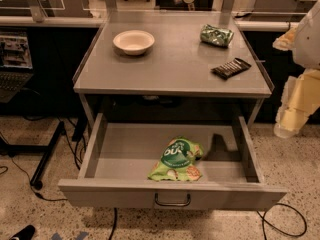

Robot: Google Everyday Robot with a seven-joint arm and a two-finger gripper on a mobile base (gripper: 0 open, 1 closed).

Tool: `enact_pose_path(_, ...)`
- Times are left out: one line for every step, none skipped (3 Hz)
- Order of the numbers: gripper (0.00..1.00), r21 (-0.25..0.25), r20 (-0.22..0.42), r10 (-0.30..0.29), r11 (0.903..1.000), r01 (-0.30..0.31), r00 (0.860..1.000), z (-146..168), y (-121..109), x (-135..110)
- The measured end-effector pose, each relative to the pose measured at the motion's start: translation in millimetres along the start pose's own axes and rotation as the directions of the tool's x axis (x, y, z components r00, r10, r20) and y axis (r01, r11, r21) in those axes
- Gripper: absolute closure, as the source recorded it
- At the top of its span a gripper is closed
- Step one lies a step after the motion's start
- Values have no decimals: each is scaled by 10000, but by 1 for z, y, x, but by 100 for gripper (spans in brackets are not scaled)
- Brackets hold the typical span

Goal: Pick green rice chip bag from top drawer and place on counter

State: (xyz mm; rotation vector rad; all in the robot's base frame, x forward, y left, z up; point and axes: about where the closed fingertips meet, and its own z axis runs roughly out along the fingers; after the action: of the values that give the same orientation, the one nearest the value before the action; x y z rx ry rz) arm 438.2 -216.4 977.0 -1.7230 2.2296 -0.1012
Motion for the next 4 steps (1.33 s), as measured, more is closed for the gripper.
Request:
enact_pose_path(0, 1, 0, 0, 10000, 0, 10000, 0, 0, 0)
enact_pose_path(0, 239, 75, 137, 9996, -139, 9999, 2, -2, 0)
enact_pose_path(0, 680, 237, 417, 9967, -432, 9988, 17, -8, 3)
enact_pose_path(0, 1313, 782, 619, 9887, -718, 9950, 38, -24, 2)
